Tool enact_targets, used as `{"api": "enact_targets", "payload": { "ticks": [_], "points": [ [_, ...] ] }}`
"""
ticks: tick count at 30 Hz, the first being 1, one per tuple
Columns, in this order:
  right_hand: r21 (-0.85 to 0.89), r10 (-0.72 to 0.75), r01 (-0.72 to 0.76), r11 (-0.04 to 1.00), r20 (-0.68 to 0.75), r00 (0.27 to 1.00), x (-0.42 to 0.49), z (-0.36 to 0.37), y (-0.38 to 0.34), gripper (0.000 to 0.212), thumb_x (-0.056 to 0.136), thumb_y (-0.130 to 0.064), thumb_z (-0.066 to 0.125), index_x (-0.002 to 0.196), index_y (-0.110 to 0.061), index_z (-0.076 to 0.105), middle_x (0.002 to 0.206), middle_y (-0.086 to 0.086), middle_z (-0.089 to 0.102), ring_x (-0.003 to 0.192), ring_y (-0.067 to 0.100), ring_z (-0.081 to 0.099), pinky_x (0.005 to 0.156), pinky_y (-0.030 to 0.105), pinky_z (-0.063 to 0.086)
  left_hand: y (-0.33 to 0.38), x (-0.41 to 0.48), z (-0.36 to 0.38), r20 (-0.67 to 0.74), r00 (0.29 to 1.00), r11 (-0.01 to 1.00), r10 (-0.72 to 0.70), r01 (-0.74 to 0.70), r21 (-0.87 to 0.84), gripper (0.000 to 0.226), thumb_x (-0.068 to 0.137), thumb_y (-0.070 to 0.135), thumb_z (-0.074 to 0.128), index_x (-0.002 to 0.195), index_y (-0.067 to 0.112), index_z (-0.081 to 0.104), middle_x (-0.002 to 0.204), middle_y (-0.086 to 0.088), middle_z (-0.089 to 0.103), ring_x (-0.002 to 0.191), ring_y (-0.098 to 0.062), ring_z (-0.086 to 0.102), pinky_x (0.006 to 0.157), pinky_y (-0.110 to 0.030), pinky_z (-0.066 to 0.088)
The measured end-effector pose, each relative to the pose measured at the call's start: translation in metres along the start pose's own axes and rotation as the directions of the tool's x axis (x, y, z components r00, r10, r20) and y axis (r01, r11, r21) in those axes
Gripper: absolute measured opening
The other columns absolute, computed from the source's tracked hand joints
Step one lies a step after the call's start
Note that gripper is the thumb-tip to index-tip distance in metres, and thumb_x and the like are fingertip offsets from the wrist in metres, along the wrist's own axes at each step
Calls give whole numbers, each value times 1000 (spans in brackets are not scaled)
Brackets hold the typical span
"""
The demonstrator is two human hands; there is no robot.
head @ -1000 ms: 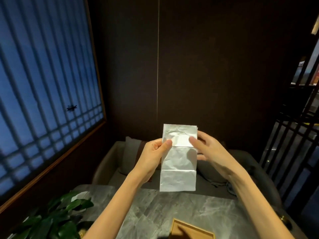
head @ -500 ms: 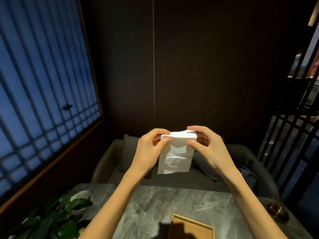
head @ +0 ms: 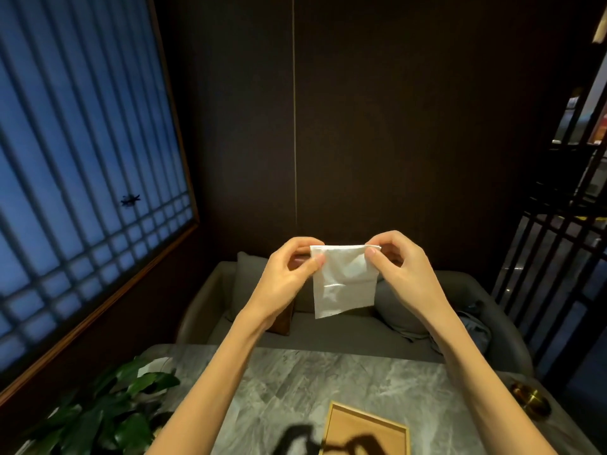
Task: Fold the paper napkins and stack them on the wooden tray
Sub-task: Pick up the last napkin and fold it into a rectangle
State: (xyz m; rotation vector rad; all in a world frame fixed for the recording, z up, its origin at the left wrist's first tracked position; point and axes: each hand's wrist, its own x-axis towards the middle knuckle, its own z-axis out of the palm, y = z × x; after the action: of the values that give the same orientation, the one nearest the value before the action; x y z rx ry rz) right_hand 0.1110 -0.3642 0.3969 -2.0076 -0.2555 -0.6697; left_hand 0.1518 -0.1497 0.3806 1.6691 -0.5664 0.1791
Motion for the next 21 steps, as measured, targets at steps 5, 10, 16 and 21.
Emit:
{"api": "enact_targets", "payload": {
  "ticks": [5,10,16,21],
  "points": [
    [118,54,-49,992,-34,998,1,0,1,32,94,-23,66,125,-20,57,100,-13,61,86,-7,63,68,5,49,-10,-5,9,127,981,985,-146,156,-70,47,91,20,73,127,41,50,108,16,76,101,-7,74,71,-21,61],
    [110,50,-75,991,214,976,-6,-6,5,53,92,-35,67,135,-48,40,134,-34,44,114,-12,55,93,11,50,-8,-1,14,-23,988,988,-154,153,-23,62,95,23,68,145,35,33,84,22,76,85,9,72,59,-4,52],
    [96,37,-36,995,-8,999,-13,-1,10,19,94,-22,66,113,-24,69,114,-15,69,107,-2,63,94,17,53,-3,-4,12,126,992,998,-23,30,-52,69,92,25,69,143,49,30,110,17,69,99,-6,71,84,-19,58],
    [83,44,-55,995,129,991,-13,-8,7,31,87,-27,75,112,-42,64,117,-29,63,110,-13,57,88,3,48,-1,-7,16,108,993,965,52,-78,251,45,94,26,68,130,45,49,128,38,49,122,11,49,102,-12,38]
  ]
}}
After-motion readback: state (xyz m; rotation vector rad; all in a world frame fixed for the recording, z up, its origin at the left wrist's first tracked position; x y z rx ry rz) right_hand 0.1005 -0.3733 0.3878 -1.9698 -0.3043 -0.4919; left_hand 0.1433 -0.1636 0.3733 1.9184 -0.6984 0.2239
